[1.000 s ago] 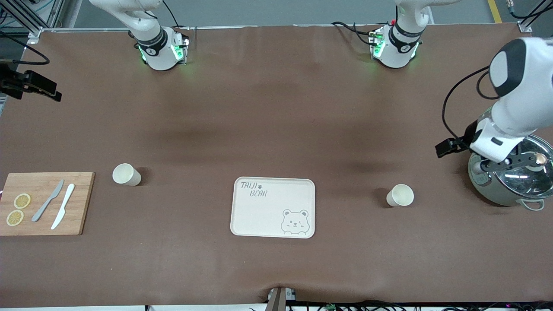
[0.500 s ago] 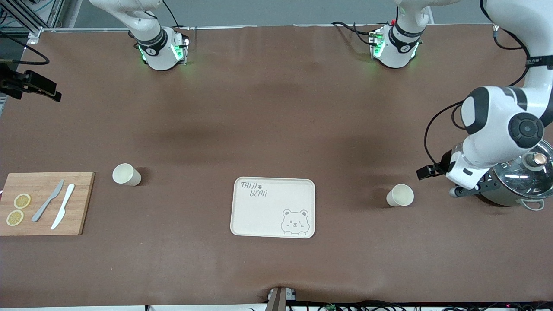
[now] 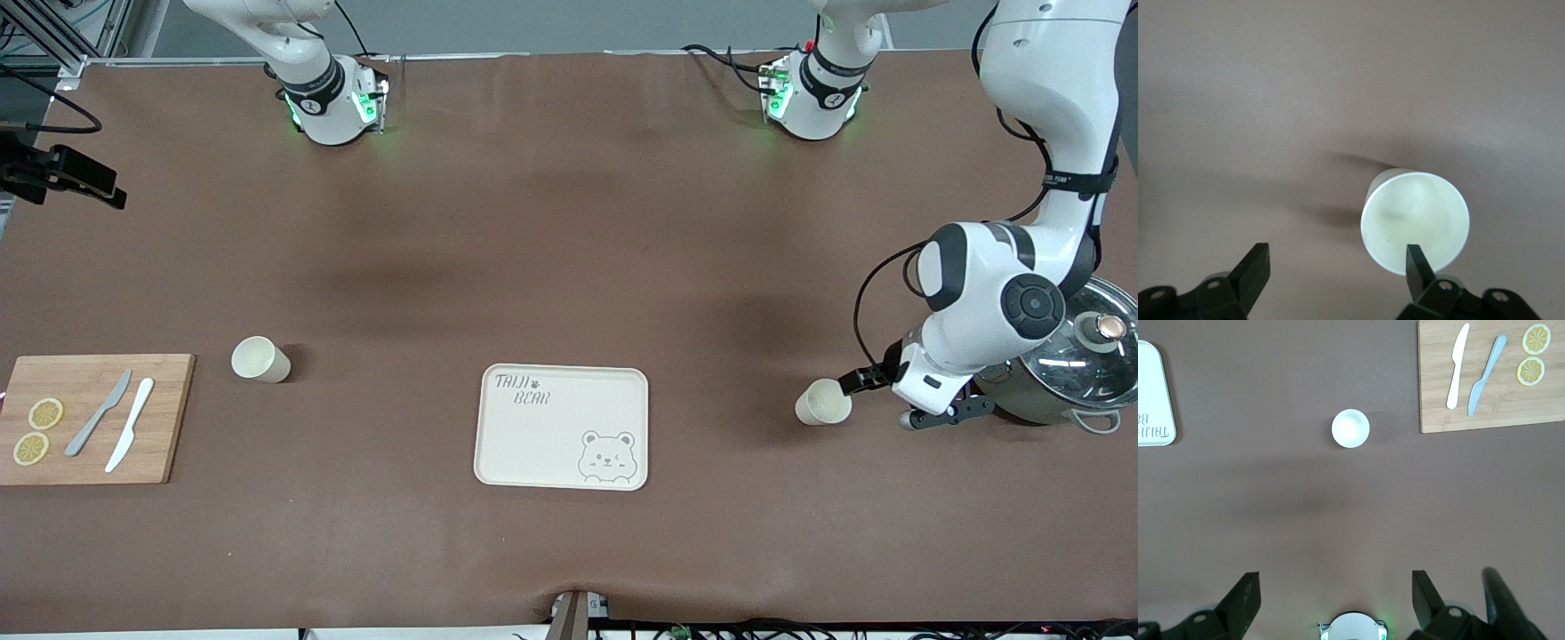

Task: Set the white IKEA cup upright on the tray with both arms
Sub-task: 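Reach the left gripper down to the white cup beside the pot, then grasp the cup with the left gripper and carry it onto the tray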

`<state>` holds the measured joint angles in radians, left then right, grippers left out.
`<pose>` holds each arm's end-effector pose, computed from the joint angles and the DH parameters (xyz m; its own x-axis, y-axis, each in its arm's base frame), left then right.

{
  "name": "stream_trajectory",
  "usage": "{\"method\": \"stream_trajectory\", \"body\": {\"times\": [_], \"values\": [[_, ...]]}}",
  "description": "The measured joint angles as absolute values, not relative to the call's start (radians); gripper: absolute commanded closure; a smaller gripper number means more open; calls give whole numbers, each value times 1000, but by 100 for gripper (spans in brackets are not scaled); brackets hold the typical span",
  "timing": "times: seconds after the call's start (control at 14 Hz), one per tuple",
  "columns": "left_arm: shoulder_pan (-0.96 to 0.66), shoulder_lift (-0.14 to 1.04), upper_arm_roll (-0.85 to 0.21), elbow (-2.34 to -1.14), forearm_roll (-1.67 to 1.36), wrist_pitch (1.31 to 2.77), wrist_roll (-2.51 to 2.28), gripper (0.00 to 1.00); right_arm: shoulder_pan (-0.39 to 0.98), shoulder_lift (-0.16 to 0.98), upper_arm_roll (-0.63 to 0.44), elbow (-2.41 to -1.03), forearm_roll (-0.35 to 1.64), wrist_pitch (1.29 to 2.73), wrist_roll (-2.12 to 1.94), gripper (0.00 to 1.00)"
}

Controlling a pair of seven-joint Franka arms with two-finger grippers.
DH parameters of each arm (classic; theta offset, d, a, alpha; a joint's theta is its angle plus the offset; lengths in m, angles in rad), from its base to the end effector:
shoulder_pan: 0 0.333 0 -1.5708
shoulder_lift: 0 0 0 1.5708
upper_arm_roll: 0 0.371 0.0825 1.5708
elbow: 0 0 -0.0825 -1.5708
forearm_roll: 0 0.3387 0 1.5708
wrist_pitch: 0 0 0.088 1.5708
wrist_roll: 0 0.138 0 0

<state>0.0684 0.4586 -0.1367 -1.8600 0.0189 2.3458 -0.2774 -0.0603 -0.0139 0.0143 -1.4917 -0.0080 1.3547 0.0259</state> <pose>0.6335 -0.0342 0.3261 0.9776 0.2099 0.0176 0.2087 -0.9765 0.0533 0.4767 -0.0231 0.6710 0.9898 -0.0732 -0.1225 -0.0724 -0.9973 0.0113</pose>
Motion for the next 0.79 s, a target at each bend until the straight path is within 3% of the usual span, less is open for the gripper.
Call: {"method": "stream_trajectory", "body": {"times": [0.36,0.57,0.79], "values": [[68,507,-137,-1860,19,2407,-295,38,-62,-12,12,-1492,-9,1358,26,0],[66,521,-139,-1859,19,2417,-296,61,-62,-3,12,-1492,-9,1358,26,0],[61,530,-142,-1859,19,2420,-296,93,-62,26,11,-1492,-11,1361,26,0]]}}
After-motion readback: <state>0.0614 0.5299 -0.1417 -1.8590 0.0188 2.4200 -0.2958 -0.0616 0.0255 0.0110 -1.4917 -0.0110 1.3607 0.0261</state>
